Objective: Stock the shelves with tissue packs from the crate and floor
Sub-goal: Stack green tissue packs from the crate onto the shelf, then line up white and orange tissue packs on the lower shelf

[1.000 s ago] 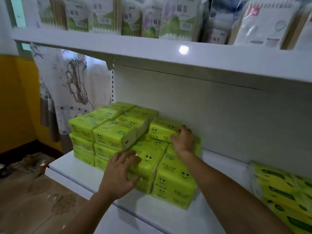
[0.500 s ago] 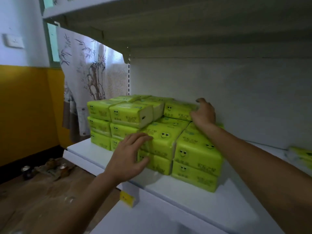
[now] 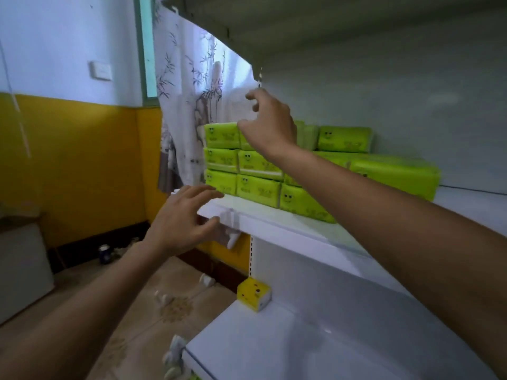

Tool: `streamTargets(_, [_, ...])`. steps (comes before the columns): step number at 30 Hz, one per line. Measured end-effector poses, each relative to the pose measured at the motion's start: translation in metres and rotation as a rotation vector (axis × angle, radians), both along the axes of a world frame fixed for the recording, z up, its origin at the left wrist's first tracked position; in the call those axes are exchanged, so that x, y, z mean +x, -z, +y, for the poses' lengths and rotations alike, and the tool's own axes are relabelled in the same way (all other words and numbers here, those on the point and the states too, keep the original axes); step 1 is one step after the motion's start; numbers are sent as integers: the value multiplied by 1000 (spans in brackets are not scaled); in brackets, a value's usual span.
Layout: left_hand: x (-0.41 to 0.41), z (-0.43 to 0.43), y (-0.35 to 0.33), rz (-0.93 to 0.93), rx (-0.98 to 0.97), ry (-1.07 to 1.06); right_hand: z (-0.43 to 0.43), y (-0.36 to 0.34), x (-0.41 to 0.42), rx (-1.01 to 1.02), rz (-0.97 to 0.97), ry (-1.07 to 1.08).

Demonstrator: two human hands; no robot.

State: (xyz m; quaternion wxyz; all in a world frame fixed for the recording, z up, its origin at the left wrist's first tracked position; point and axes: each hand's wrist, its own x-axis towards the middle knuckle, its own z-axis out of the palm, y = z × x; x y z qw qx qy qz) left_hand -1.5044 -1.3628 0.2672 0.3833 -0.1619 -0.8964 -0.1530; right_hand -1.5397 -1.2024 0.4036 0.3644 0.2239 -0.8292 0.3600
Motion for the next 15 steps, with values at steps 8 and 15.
streamTargets(8, [72,-99,155,-235,225,-365,-126,159,12,-6,-261,-308])
streamTargets(15, [148,-87,357,-501,539,-545,-135,410,38,110,-694,-363])
